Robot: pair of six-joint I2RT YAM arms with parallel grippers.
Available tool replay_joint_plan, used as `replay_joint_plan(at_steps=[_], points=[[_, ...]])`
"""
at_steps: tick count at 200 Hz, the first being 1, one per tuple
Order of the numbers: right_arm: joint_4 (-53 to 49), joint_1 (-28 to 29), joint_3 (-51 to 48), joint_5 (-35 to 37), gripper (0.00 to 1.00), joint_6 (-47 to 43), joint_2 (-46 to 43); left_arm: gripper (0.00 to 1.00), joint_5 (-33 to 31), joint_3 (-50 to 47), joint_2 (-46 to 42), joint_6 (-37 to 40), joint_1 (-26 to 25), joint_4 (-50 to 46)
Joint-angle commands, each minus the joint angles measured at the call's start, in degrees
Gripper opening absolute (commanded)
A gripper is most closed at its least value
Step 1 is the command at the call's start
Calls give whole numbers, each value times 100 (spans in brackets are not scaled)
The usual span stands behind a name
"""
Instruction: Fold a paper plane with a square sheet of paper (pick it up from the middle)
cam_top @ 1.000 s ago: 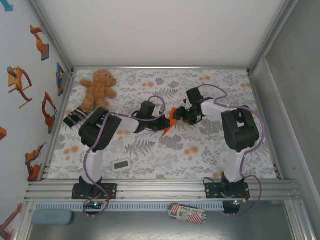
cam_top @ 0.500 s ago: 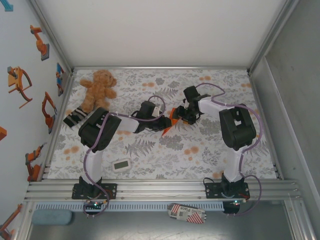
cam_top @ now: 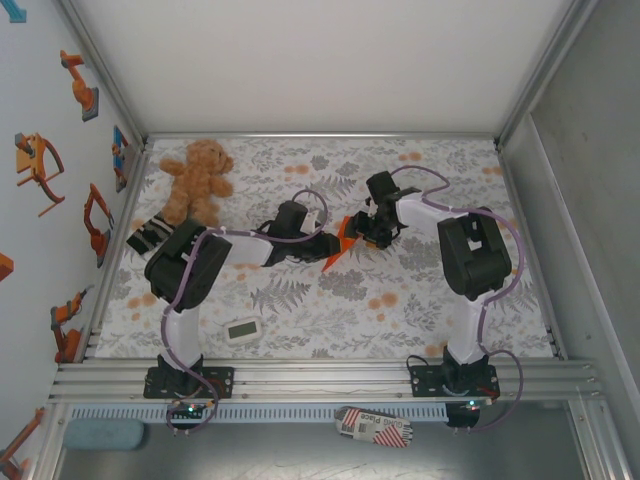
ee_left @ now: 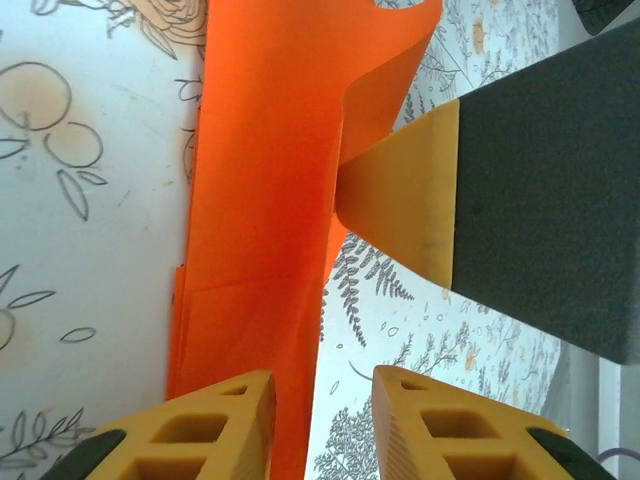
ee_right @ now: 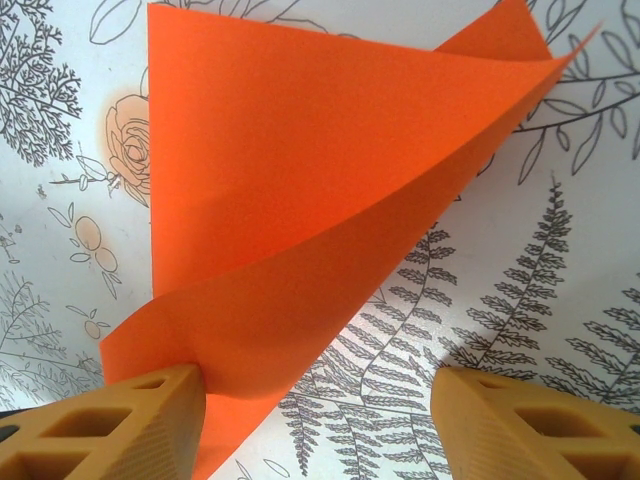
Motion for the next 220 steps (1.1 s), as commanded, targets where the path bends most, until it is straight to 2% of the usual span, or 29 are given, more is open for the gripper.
replay_joint_plan(at_steps=[1,42,85,130,220], points=[[145,55,-244,642,63,-105,682,32,-212,-62,-355,449,-23,-397],[138,62,-236,625,63,-118,696,36,-665,-25,-671,1176,-150,-1031],[144,61,-232,619,63,-125,712,40,-1230,223,-569,1550,-379,-1670],[135,57,-214,597,63,-120,734,41,-1290,437,-384,1596,-433,-1809],[127,64,-219,580,62,-110,761,35,-1283,740,-71,1754,-443,-1956]])
